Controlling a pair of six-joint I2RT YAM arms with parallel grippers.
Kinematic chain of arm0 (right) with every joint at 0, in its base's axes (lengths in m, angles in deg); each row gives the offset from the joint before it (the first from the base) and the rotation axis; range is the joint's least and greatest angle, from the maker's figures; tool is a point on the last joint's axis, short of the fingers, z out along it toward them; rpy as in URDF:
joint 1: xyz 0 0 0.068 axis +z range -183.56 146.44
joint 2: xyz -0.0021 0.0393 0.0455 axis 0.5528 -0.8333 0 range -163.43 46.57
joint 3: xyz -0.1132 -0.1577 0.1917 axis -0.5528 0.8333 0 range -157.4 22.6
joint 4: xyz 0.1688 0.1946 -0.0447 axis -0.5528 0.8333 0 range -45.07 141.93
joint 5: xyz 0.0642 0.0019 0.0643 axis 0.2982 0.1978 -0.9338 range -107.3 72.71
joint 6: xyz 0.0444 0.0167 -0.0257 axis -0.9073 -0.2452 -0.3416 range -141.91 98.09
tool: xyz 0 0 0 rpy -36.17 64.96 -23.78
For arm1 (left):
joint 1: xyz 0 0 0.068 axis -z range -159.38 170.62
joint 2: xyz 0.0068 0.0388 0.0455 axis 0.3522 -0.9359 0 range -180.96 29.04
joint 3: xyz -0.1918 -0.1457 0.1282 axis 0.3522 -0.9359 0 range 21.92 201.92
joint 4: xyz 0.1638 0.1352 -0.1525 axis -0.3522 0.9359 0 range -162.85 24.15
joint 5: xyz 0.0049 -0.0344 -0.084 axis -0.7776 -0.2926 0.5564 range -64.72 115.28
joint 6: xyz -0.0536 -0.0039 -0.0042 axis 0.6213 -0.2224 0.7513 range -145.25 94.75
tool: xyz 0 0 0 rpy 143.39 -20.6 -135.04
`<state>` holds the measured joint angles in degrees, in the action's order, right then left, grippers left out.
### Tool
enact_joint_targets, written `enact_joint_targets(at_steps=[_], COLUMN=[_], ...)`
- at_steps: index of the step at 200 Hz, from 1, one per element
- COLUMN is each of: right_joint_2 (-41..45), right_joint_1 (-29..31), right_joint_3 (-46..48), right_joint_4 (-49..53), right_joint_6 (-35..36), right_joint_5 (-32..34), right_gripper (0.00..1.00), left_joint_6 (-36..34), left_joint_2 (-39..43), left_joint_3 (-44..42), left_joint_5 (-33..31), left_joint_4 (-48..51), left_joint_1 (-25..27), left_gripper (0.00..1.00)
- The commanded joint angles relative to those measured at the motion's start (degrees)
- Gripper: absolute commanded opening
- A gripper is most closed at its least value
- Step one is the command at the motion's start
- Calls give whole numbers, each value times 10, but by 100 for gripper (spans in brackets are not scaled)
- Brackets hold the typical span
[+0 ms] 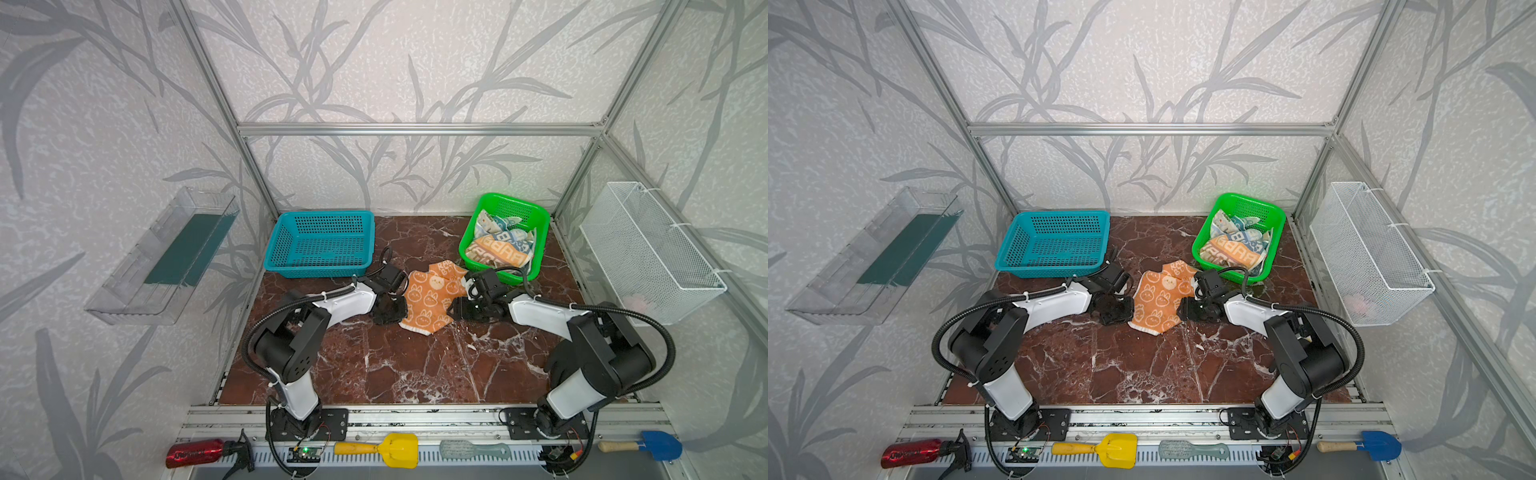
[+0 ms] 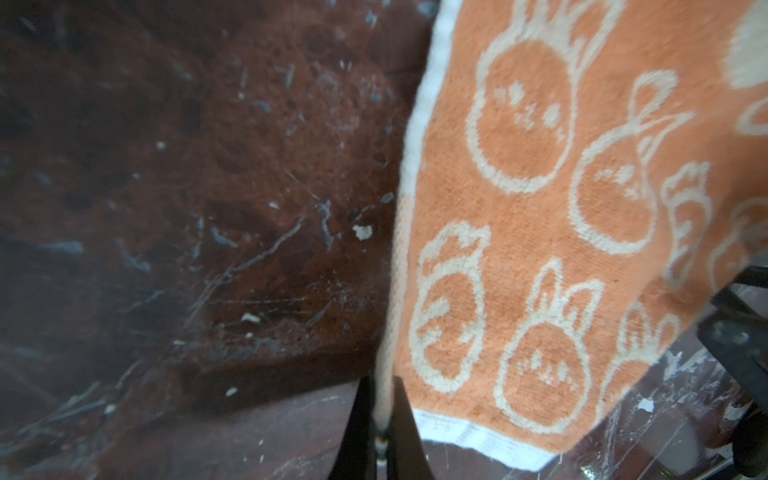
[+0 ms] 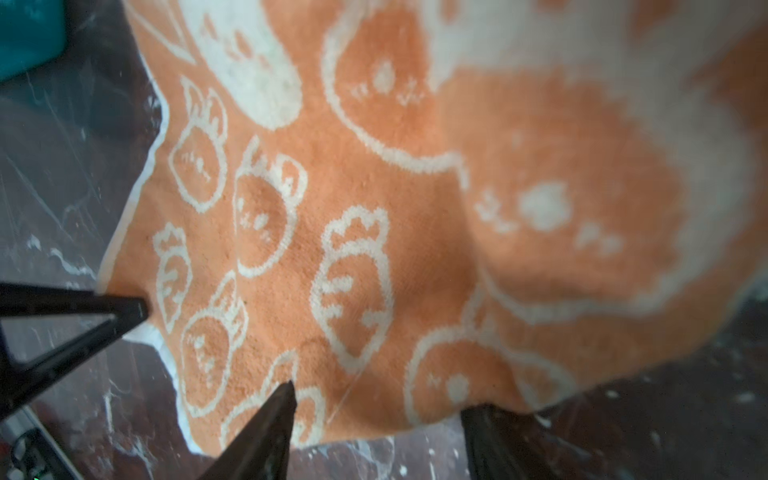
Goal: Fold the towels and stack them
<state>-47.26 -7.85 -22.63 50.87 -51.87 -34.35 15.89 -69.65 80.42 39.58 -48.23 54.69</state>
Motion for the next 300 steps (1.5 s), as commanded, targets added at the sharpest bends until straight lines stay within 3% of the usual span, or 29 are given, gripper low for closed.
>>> enact_joint_targets(at_steps=[1, 13, 32, 51, 63, 79, 100, 116, 133, 145, 182, 196, 237, 300], right_joint_2=[-30, -34, -16, 10, 7, -35, -154, -214, -263, -279, -192, -151, -92, -158], right_joint_1=[10, 18, 42, 70, 77, 79, 79, 80, 80, 79, 73, 71, 74, 80], right_joint_3=[-40, -70, -135, -202, -236, -299, -429, -482, -537, -553, -469, -415, -222, -207], right_joint_4=[-5, 24, 132, 227, 248, 258, 330, 320, 335, 335, 282, 277, 121, -16], right_joint_6=[-9, 0, 29, 64, 77, 90, 101, 99, 103, 108, 115, 113, 33, -26], right_joint_5=[1, 17, 92, 179, 200, 187, 158, 135, 122, 117, 92, 86, -29, -78], right_gripper=[32, 13, 0, 0, 0, 0, 5, 5, 14, 28, 61, 68, 78, 79], left_joint_6=[12, 16, 12, 10, 12, 13, 16, 19, 22, 19, 14, 15, 14, 10], left_joint_2=[51, 66, 74, 71, 70, 69, 73, 83, 91, 92, 62, 55, 72, 112], left_joint_3=[12, 6, 1, -10, -21, -32, -45, -60, -75, -79, -66, -62, -39, -25], left_joint_5=[-22, -31, -53, -64, -63, -67, -75, -82, -87, -90, -97, -80, -74, -71], left_joint_4=[14, 13, 22, 26, 20, 17, 20, 24, 24, 24, 35, 28, 36, 67], left_joint_1=[0, 0, 0, -3, -3, -4, -10, -17, -24, -25, -36, -42, -51, -56], left_gripper=[0, 0, 0, 0, 0, 0, 0, 0, 0, 0, 0, 0, 0, 0])
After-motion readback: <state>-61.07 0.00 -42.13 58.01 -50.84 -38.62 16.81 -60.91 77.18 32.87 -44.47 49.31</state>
